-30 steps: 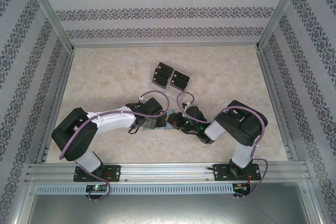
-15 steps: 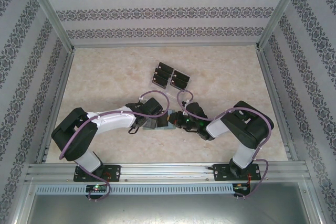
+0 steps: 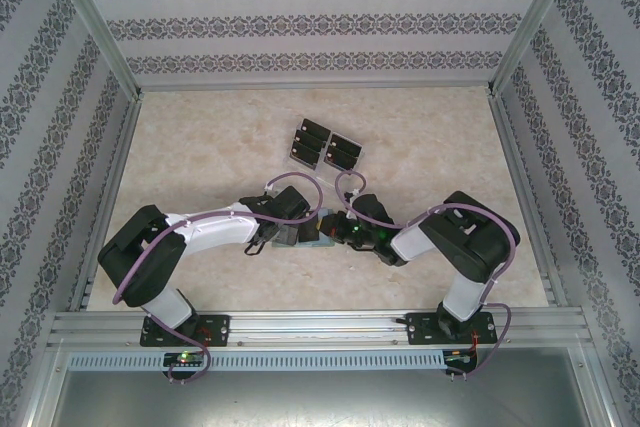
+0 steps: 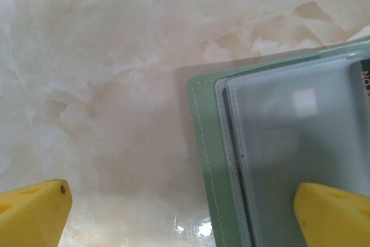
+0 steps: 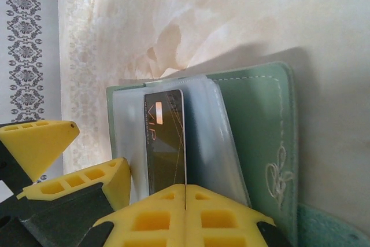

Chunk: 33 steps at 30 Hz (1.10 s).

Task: Put the credit cards into the card holder
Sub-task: Insert the credit card into the card slot.

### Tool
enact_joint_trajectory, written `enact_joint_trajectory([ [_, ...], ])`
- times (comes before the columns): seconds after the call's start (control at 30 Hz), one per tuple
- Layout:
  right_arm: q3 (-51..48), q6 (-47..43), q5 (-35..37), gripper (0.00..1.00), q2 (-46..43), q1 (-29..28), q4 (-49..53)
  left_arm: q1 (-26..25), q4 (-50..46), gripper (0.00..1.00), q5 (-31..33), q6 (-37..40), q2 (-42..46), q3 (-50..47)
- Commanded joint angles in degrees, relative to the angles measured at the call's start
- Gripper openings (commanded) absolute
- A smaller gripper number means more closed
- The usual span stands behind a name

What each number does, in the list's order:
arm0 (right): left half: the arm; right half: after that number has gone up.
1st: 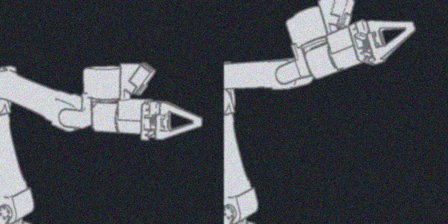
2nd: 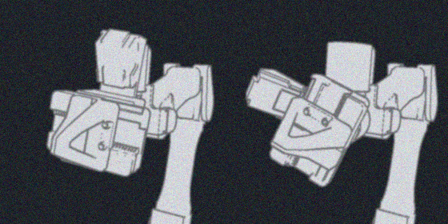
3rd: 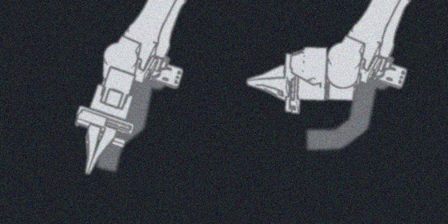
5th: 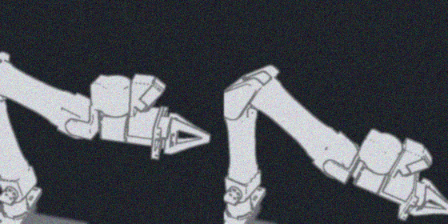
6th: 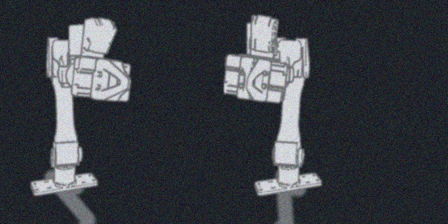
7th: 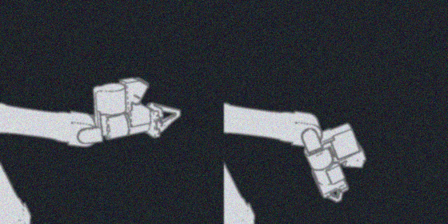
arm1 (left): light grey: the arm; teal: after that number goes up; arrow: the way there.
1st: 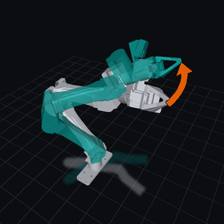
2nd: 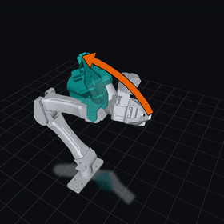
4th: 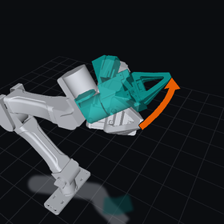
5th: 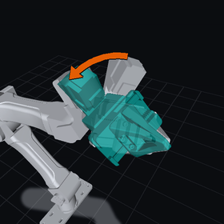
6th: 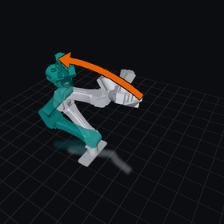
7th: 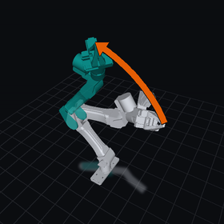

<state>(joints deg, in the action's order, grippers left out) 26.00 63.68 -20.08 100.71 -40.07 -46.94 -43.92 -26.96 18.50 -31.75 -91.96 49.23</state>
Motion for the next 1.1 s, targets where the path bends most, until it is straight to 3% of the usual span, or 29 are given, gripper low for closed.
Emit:
enact_joint_trajectory([
  [0.0,0.9,-0.3,0.4,0.0,2.0,-1.1,0.2,-0.6,-4.1,1.0,0.6,0.3,-0.8,-1.3],
  [1.07,5.0,0.9,-0.6,0.0,4.6,-4.5,1.4,-0.5,-3.8,1.0,0.3,-0.4,0.1,-1.3],
])
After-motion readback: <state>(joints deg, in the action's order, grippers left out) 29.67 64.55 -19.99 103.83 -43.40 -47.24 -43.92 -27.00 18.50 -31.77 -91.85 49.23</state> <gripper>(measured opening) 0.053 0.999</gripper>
